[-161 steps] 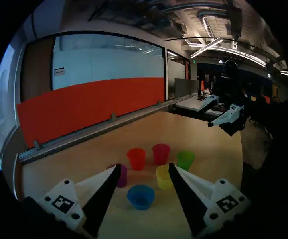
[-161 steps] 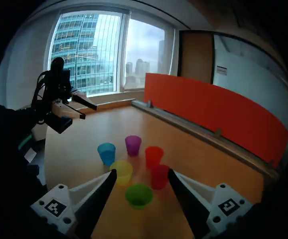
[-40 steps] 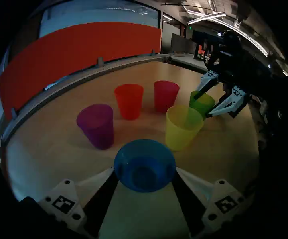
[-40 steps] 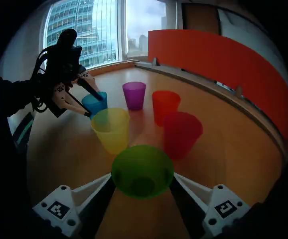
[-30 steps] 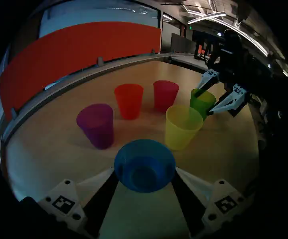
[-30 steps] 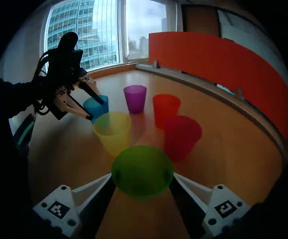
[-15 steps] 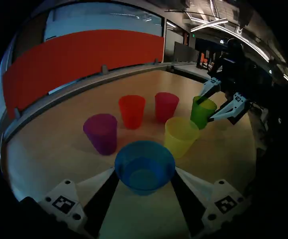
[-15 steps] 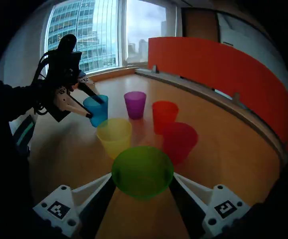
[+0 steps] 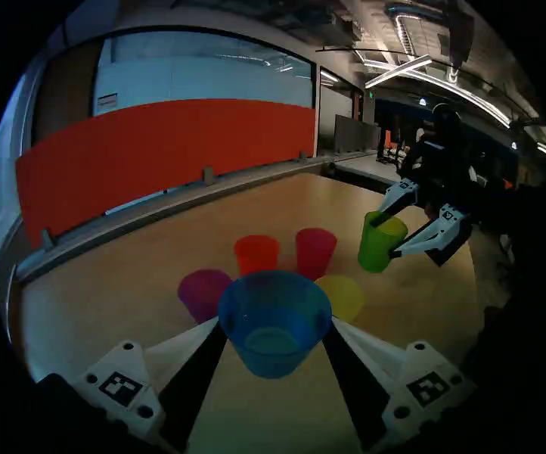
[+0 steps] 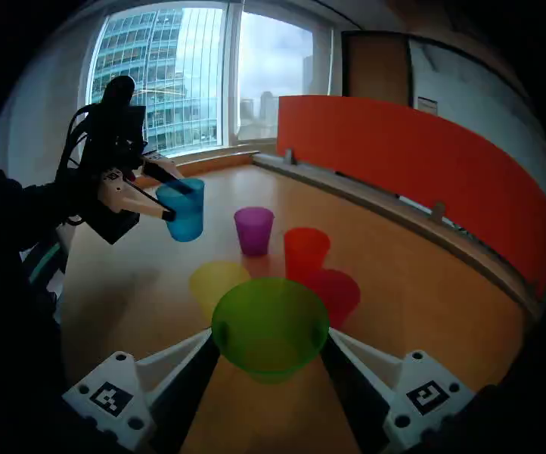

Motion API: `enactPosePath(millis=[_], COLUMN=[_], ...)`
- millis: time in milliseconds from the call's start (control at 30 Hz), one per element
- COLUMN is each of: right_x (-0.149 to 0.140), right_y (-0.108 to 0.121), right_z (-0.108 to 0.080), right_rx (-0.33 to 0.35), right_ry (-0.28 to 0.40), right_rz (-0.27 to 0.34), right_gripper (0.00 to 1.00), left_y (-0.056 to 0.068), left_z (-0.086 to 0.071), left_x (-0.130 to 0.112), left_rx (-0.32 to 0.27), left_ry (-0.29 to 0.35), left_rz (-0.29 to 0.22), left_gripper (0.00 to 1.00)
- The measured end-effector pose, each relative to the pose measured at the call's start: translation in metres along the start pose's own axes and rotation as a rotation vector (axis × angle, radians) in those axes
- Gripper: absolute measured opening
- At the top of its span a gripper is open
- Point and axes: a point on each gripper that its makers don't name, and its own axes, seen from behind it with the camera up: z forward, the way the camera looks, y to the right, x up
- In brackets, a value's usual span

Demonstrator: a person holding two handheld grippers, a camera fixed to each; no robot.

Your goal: Pour water

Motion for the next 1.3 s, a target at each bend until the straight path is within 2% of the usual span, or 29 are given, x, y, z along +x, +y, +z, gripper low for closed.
enactPosePath(millis=[867, 1300], right_x=[0.095, 0.122], right_y=[0.009, 0.012], right_z=[-0.016, -0.017], right_rx=[-0.05, -0.055], right_ry=[0.276, 0.345], right_rz=[0.005, 0.005], right_gripper=[0.9, 0.9], left_y=[0.001, 0.012], left_z=[-0.022, -0.033], left_x=[0.056, 0.087], left_rx=[0.026, 0.017], left_ry=[0.158, 0.247], left_rz=[-0.008, 0.008], left_gripper=[0.85, 0.85])
